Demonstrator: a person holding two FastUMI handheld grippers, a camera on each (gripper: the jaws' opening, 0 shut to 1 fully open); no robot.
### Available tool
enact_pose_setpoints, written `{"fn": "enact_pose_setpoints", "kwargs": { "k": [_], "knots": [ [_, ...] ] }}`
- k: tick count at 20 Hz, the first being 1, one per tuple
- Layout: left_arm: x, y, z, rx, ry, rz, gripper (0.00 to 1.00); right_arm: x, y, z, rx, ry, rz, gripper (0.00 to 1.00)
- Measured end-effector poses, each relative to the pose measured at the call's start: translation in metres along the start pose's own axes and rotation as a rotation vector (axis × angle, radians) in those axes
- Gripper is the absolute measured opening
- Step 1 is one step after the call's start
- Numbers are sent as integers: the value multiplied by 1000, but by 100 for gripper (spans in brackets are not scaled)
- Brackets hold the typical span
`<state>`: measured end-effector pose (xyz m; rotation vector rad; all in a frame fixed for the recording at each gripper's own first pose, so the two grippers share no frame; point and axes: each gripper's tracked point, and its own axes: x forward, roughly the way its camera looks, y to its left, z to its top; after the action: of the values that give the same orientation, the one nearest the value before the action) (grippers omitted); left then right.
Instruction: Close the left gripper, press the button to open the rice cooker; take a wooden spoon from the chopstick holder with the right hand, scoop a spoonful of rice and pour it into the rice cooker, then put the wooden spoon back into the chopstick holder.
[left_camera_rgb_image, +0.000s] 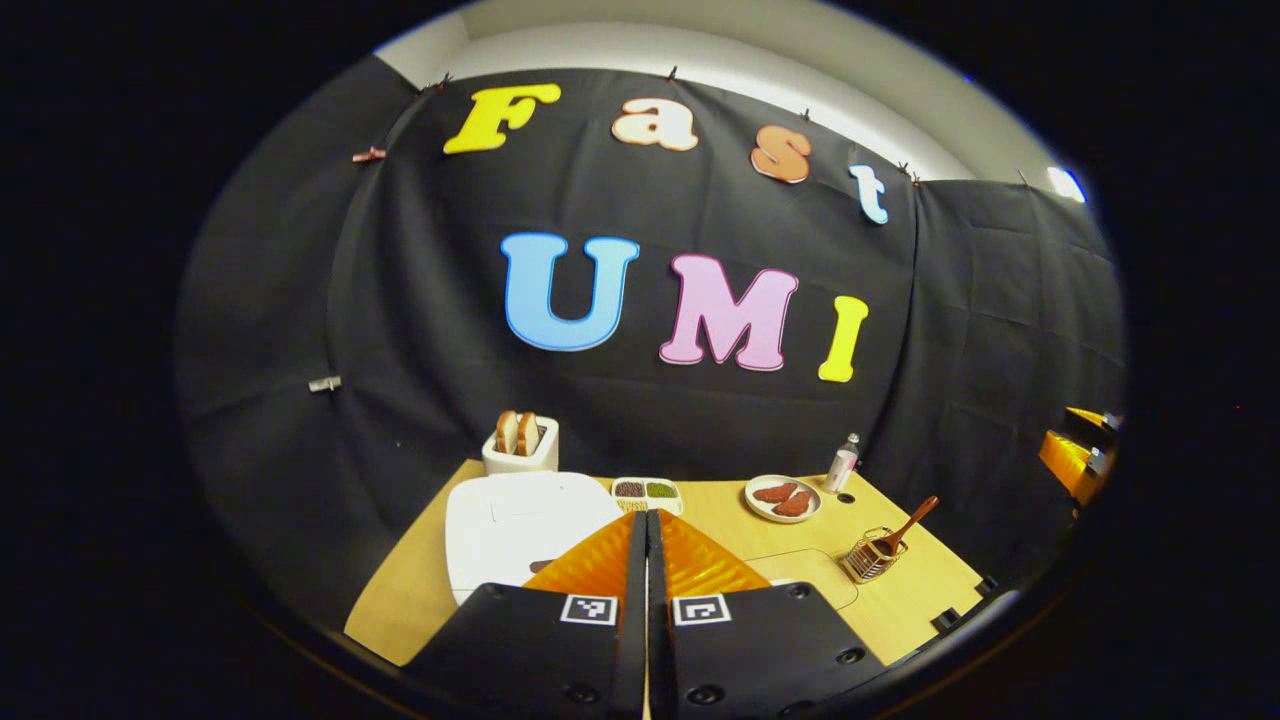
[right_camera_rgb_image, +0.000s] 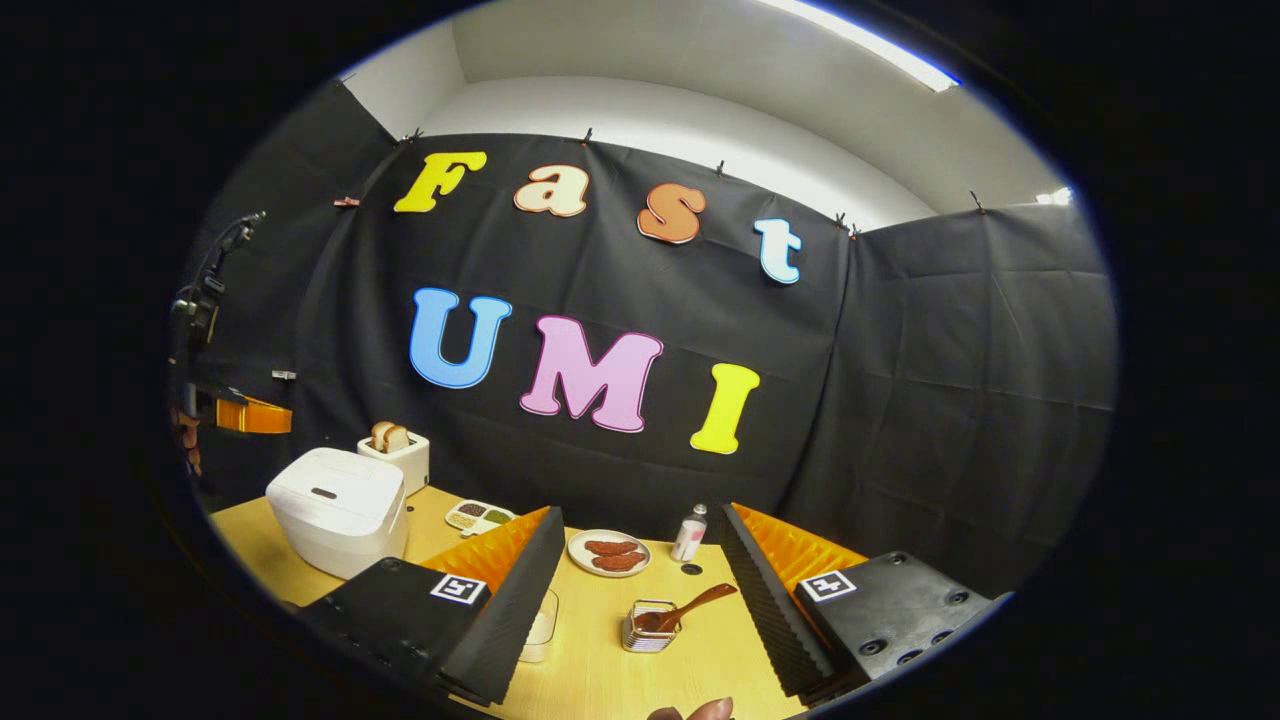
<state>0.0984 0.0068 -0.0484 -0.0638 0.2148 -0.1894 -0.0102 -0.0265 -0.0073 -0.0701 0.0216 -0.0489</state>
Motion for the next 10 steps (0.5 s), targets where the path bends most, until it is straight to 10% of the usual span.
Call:
{"fn": "enact_pose_setpoints", "kwargs": {
  "k": [10],
  "knots": [
    [103, 74, -79, -131, 307, 9, 6, 4, -32, -21, -18, 62, -110, 98]
  ]
}}
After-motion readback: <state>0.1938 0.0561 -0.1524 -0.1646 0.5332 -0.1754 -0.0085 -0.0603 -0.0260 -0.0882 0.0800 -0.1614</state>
